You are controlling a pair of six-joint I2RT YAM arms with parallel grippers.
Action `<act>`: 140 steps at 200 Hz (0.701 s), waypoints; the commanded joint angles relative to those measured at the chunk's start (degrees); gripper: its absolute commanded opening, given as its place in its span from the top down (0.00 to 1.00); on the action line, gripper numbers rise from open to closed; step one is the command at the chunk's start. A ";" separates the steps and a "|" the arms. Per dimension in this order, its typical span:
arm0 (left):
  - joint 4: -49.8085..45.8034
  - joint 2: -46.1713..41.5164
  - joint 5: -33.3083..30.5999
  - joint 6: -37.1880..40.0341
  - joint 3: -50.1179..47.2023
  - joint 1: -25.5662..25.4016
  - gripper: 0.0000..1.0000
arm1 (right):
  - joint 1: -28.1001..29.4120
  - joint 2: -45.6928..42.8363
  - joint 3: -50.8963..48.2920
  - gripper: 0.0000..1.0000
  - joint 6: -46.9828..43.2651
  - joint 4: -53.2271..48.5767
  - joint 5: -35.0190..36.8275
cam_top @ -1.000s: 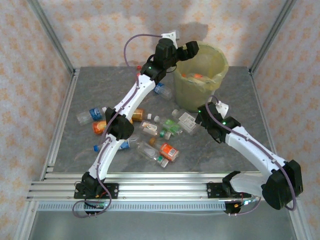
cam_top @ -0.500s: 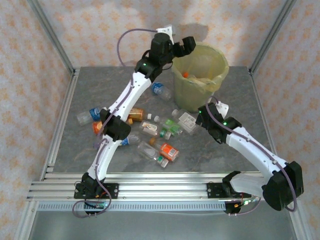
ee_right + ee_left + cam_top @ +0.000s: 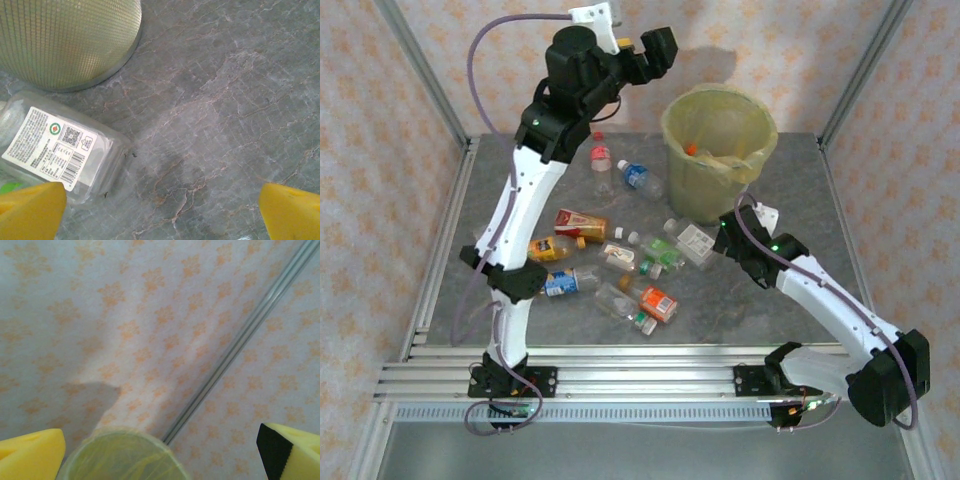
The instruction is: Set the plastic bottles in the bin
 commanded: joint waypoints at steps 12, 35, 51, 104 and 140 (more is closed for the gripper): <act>1.25 -14.20 -5.11 2.89 -21.73 1.02 0.00 | -0.34 2.05 1.26 0.00 -3.86 -1.56 -3.45; 10.29 -26.99 -10.00 3.00 -41.91 1.51 0.00 | -0.41 2.86 0.89 0.02 -5.57 0.26 -5.43; 13.76 -34.88 -13.74 2.87 -53.13 1.89 0.00 | -0.34 2.88 0.91 0.04 -6.98 1.38 -6.36; 9.31 -53.16 -26.92 -3.80 -78.91 2.38 0.00 | -0.34 7.51 1.19 0.06 -12.31 3.84 -7.43; 1.90 -60.36 -34.67 -9.25 -88.99 2.90 0.00 | -0.35 11.46 2.27 0.09 -15.48 4.30 -8.14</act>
